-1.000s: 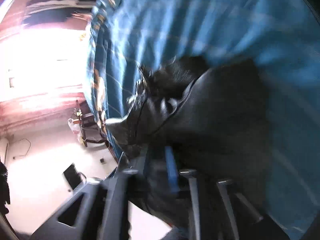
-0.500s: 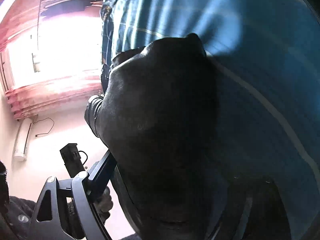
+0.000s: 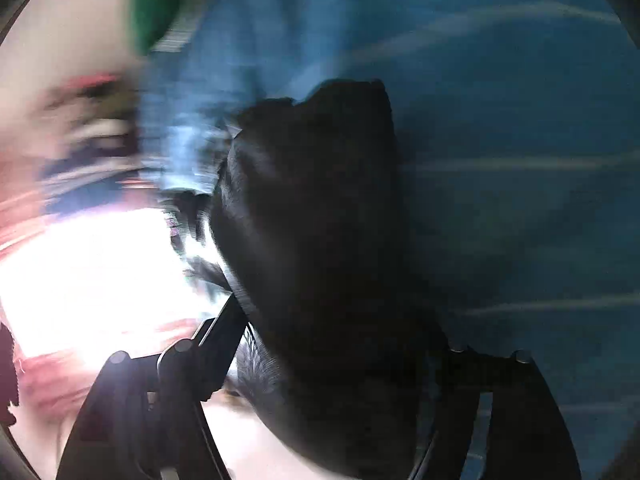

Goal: Fold large clothes

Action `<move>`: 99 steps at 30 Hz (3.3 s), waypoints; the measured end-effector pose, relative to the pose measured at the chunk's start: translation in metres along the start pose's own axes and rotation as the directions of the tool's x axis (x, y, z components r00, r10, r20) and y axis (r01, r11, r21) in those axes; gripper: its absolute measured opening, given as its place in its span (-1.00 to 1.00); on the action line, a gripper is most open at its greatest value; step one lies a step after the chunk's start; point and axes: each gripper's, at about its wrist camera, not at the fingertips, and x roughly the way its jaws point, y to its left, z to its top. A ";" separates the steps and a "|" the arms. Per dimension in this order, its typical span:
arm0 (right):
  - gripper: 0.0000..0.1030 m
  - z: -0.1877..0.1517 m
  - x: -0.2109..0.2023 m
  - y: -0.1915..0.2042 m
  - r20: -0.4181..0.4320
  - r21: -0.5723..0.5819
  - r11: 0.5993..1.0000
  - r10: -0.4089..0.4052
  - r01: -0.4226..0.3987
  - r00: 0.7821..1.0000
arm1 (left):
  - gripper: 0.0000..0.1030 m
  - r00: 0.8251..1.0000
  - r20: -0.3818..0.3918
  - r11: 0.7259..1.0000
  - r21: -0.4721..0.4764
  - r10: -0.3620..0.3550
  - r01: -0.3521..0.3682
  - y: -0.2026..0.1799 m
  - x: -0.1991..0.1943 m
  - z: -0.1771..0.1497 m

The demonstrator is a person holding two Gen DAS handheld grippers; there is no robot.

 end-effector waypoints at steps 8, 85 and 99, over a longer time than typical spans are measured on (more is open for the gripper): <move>0.27 -0.010 -0.079 0.088 0.098 -0.273 0.962 0.009 0.018 0.995 | 1.00 1.000 0.006 0.998 0.064 0.002 -0.002 -0.037 0.008 -0.014; -0.12 0.000 0.019 0.017 -0.004 -0.079 0.922 0.380 -0.379 0.925 | -0.39 0.923 -0.017 0.894 -0.253 -0.385 0.369 0.019 0.045 0.001; -0.17 -0.006 -0.069 0.159 0.156 -0.084 0.911 0.413 -0.405 0.897 | -0.41 0.816 -0.079 0.817 -0.130 -0.573 0.561 -0.017 -0.027 0.112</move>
